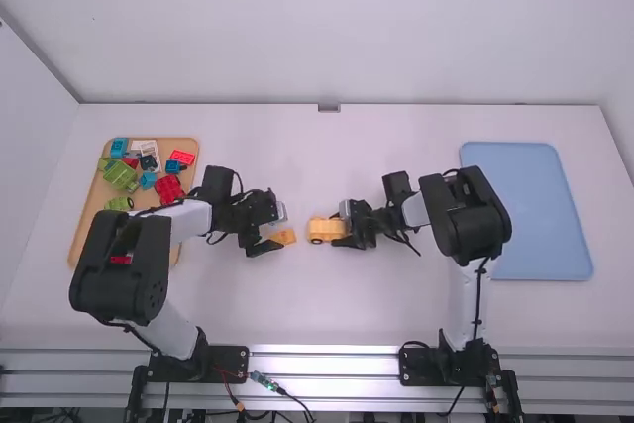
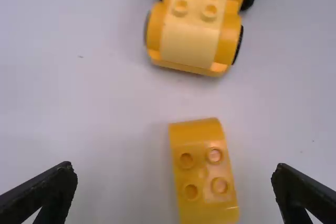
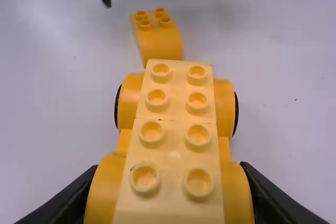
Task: Assemble lego blocks to make yellow taxi
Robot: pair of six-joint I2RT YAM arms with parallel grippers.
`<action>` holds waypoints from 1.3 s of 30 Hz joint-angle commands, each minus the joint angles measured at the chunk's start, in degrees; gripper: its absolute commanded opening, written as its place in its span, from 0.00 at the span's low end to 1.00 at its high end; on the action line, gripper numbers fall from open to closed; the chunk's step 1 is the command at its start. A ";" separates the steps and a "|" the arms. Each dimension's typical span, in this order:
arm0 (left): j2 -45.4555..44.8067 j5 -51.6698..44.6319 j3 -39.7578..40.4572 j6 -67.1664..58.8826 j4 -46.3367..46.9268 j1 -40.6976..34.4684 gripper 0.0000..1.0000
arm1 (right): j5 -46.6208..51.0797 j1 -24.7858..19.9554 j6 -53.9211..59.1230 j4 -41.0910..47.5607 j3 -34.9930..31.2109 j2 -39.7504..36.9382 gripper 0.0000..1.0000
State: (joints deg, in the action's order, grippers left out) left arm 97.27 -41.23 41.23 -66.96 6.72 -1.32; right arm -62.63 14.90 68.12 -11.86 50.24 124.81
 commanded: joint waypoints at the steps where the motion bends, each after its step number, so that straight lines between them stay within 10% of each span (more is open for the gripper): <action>1: -1.16 -9.85 -3.30 -3.02 -2.45 2.38 0.99 | 5.22 0.15 -0.83 0.81 -0.43 1.27 0.28; 14: -1.16 0.33 -18.19 19.63 -35.58 -2.29 0.99 | 5.22 0.07 -0.81 0.81 -0.39 1.27 0.28; 25: 0.98 -6.47 -8.72 9.31 -16.37 0.20 0.99 | 3.96 0.07 -0.61 0.66 -0.36 1.27 0.28; 39: 5.05 -9.70 -12.37 11.56 -27.21 -0.07 0.99 | 3.93 -0.63 -0.83 0.72 -0.32 1.27 0.28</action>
State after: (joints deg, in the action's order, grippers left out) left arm 101.80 -48.97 29.58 -56.45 -20.29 -1.41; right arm -62.70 14.72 68.12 -11.90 50.24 124.81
